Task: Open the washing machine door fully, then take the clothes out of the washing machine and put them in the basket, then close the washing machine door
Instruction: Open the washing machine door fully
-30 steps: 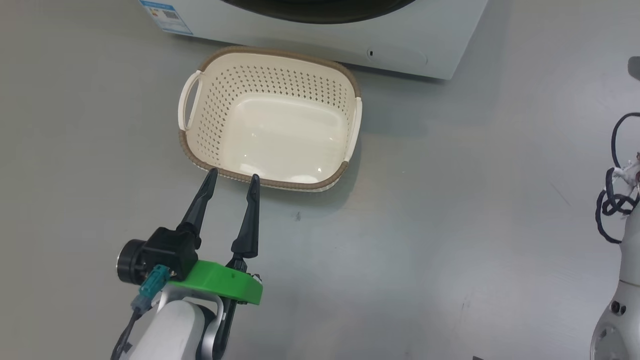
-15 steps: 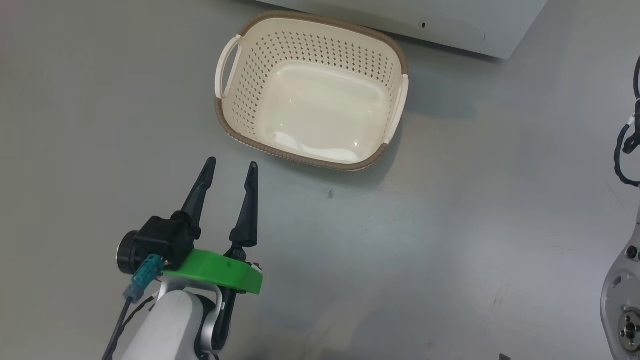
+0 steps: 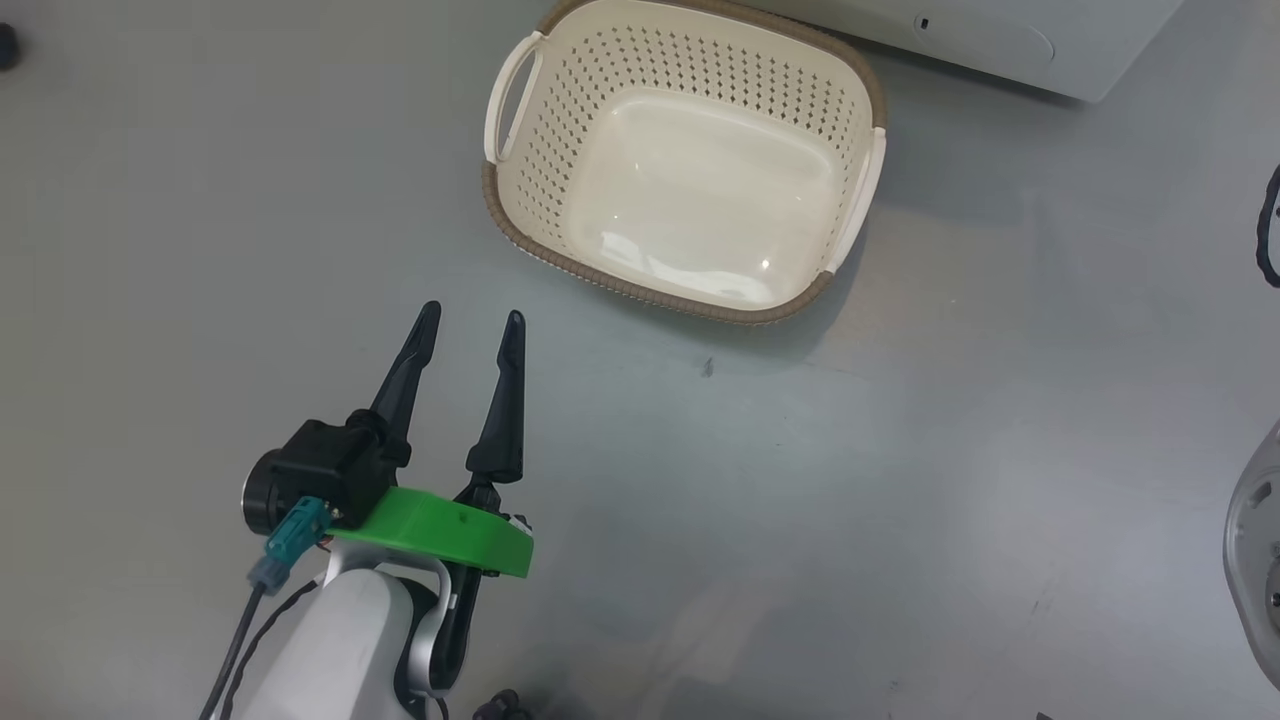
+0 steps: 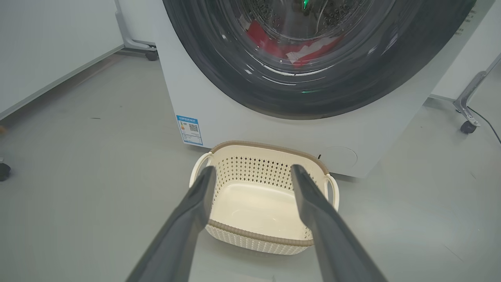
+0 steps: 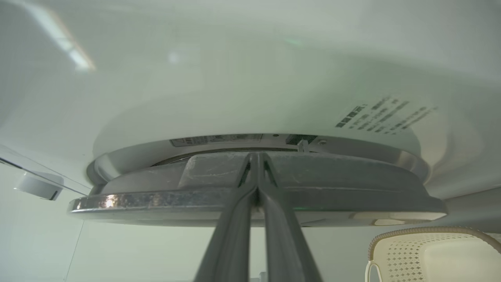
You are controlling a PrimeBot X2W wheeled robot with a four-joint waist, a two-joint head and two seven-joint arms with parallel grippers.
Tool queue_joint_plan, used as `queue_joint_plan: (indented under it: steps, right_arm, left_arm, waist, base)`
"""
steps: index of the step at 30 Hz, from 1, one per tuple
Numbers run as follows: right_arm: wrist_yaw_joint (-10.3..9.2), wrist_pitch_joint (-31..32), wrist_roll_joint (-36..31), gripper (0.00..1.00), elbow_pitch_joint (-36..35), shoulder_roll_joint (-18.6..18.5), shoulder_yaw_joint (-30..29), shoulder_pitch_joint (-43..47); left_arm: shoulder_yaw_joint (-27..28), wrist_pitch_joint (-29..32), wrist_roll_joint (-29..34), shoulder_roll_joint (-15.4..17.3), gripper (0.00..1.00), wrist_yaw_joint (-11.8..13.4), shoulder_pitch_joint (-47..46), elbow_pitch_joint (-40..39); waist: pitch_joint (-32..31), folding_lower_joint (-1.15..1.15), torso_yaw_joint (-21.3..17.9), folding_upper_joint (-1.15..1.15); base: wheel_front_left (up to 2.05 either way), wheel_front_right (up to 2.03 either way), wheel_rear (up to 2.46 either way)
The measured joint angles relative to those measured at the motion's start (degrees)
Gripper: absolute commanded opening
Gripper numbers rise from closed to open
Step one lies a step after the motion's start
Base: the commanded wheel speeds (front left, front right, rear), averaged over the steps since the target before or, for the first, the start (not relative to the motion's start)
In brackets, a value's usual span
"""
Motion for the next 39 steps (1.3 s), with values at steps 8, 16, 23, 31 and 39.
queue_joint_plan:
  steps: [8,16,23,31,39]
  right_arm:
    - [-0.43,2.49,0.18,0.0,3.26,-1.35,0.54,-3.72]
    - [-0.44,4.52,2.47,0.0,7.46,-1.93,-1.2,-6.39]
    - [-0.44,6.1,3.3,0.0,10.39,-2.52,-1.77,-7.61]
    - [-0.44,8.58,5.33,0.0,13.88,-2.77,-3.11,-8.7]
    - [-0.44,10.99,6.69,0.0,16.73,-3.44,-3.94,-8.67]
  left_arm:
    - [0.51,-0.01,-1.54,-0.16,1.0,0.03,-0.17,-1.26]
    - [-0.63,-0.01,-1.77,-0.29,1.0,0.46,-0.16,-1.26]
    - [-0.31,-0.01,-1.76,-0.29,1.0,0.51,-0.16,-1.36]
    - [-0.44,-0.01,-1.68,-0.29,1.0,0.51,-0.16,-1.53]
    - [-0.93,-0.01,-1.47,-0.3,1.0,0.51,-0.16,-1.46]
  waist:
    - [0.59,0.0,1.6,0.0]
    - [0.56,0.0,2.42,0.0]
    - [0.16,-0.01,2.51,0.0]
    - [-0.24,0.0,2.13,0.0]
    - [-0.91,-0.01,2.16,0.0]
  base:
    - [0.0,0.0,0.0]
    - [0.0,0.0,0.0]
    - [0.0,0.0,0.0]
    - [0.0,0.0,0.0]
    - [0.0,0.0,0.0]
